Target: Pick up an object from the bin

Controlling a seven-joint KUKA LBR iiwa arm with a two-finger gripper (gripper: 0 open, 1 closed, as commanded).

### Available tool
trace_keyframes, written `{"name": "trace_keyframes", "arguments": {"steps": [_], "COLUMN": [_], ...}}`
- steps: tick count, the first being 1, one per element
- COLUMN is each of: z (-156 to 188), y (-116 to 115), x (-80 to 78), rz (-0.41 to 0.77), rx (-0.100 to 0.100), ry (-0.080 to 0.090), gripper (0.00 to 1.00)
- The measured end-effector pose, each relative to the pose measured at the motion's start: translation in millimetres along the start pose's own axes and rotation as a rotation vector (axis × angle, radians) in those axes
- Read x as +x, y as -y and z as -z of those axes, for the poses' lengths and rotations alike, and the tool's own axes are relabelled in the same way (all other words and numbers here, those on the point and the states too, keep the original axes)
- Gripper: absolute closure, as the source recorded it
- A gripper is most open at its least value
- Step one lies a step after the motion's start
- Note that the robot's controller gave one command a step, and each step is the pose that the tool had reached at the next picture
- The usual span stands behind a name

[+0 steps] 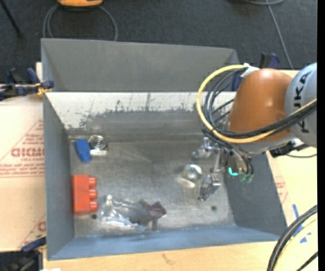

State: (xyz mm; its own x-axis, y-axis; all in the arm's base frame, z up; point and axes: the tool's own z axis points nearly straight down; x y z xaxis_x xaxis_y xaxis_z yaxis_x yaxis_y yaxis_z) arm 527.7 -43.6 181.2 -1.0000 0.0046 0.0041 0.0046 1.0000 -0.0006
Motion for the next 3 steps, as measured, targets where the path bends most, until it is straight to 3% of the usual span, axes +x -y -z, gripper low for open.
{"name": "trace_keyframes", "arguments": {"steps": [1,2,3], "z": [-106.7,-102.2,42.6], "y": [24.5,24.0,33.3], "x": [-30.7,-31.5,-44.2], "rz": [-0.065,-0.062,0.154], "rx": [-0.001,0.000,0.003], "ry": [0.011,0.013,0.016], "gripper": [0.00,1.00,1.00]}}
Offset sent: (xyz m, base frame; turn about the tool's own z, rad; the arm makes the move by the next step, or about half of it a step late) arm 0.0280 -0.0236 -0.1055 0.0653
